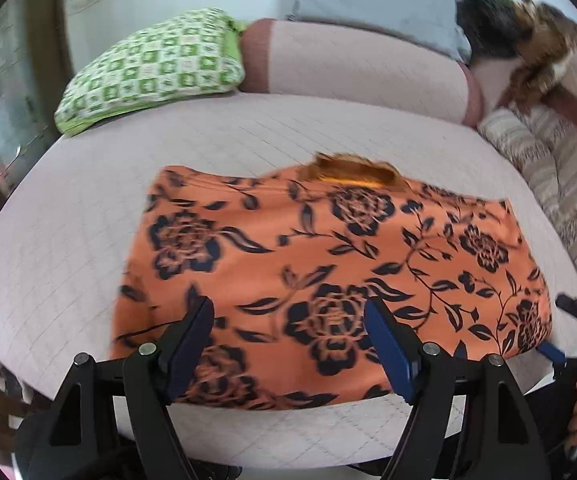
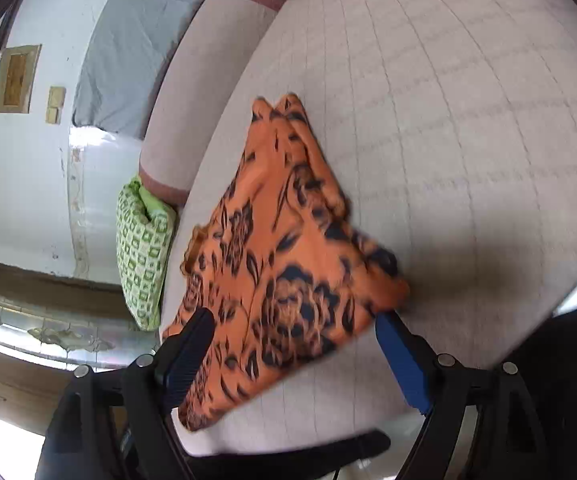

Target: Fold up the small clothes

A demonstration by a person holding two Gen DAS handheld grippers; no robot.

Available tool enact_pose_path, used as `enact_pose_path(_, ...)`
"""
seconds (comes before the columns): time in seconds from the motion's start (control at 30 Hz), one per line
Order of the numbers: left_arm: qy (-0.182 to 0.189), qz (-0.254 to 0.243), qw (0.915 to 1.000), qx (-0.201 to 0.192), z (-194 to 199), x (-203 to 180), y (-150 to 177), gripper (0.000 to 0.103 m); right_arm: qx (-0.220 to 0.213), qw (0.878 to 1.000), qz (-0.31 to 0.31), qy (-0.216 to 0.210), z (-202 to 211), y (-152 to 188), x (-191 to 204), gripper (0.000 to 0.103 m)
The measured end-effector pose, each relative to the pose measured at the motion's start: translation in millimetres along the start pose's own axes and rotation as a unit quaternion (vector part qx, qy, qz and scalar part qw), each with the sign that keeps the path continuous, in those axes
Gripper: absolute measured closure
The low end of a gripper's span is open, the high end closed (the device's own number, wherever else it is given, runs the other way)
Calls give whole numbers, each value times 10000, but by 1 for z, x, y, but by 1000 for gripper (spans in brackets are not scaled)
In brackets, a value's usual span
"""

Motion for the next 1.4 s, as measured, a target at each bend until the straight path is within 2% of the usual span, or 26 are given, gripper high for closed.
enact_pose_path(0.07, -72, -126, 9999, 79, -12, -8, 5, 25, 59, 9998, -163, -13, -9, -1, -5, 17)
enact_pose_path(0.23, -207, -349, 9982, 439, -47, -21, 22, 25, -247, 9995, -73, -180, 2, -8, 5, 18)
enact_pose_path(0.33, -122, -291, 9990, 302, -44, -24, 17, 25, -375, 9990, 259, 0, 7, -13, 11, 18)
enact_pose_path(0.4, -37, -287, 9995, 149, -37, -28, 11, 25, -240, 9991, 290, 177, 2, -9, 7, 18)
enact_pose_path(0.53, -252, -476, 9975, 451, -60, -22, 25, 24, -226, 9992, 61, 330, -5, -7, -3, 17)
enact_pose_path(0.6, -231, -521, 9978, 341, -60, -22, 24, 24, -274, 9992, 99, 283, -6, -10, 2, 18)
enact_pose_path(0.67, -72, -469, 9985, 288, -48, -27, 17, 24, -386, 9982, 342, 290, -3, -13, 13, 29)
enact_pose_path(0.77, 94, -417, 9988, -220, -23, -31, 1, 24, -373, 9963, 584, 514, -4, -15, 17, 34)
enact_pose_path(0.8, 72, -436, 9987, -270, -22, -31, -1, 24, -300, 9961, 552, 620, -6, -13, 12, 34)
enact_pose_path(0.87, -121, -506, 9986, -59, -39, -26, 7, 24, -149, 9960, 393, 793, -12, -8, 0, 32)
enact_pose_path(0.93, -365, -692, 9957, 505, -67, -21, 28, 22, -187, 9959, 360, 806, -14, -10, 0, 29)
enact_pose_path(0.97, -331, -758, 9962, 274, -63, -22, 25, 22, -181, 9957, 376, 822, -15, -10, 2, 27)
enact_pose_path(1.0, -322, -774, 9961, 289, -57, -24, 24, 23, -169, 9953, 413, 859, -16, -11, 4, 28)
enact_pose_path(1.03, -212, -706, 9968, 319, -51, -26, 22, 23, -184, 9948, 503, 869, -18, -12, 7, 34)
enact_pose_path(1.07, -6, -607, 9980, 166, -39, -30, 14, 23, -201, 9943, 633, 830, -19, -12, 12, 69)
enact_pose_path(1.1, 7, -642, 9979, -15, -31, -31, 9, 23, -148, 9933, 757, 862, -21, -12, 15, 80)
enact_pose_path(1.17, -171, -720, 9972, -98, -33, -26, 9, 23, -93, 9920, 827, 951, -24, -11, 15, 80)
enact_pose_path(1.23, -377, -734, 9955, 464, -69, -15, 32, 20, -79, 9893, 940, 1109, -27, -13, 13, 80)
enact_pose_path(1.27, -331, -791, 9961, 224, -73, -14, 34, 18, -65, 9883, 975, 1173, -29, -14, 10, 80)
enact_pose_path(1.3, -384, -927, 9948, 186, -71, -16, 34, 19, -52, 9884, 934, 1193, -30, -14, 9, 80)
enact_pose_path(1.4, -257, -793, 9960, 316, -72, -16, 34, 20, -14, 9835, 1253, 1303, -33, -16, 22, 85)
Point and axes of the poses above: each gripper's, at about its wrist camera, not at the fingertips, and z roughly against the way its jaws point, x to its left, y to its underside, the point moved 10 cm from there along -z, roughly the way its jaws point, and after that the axes turned 10 degrees about z, right-handed, at the moved point
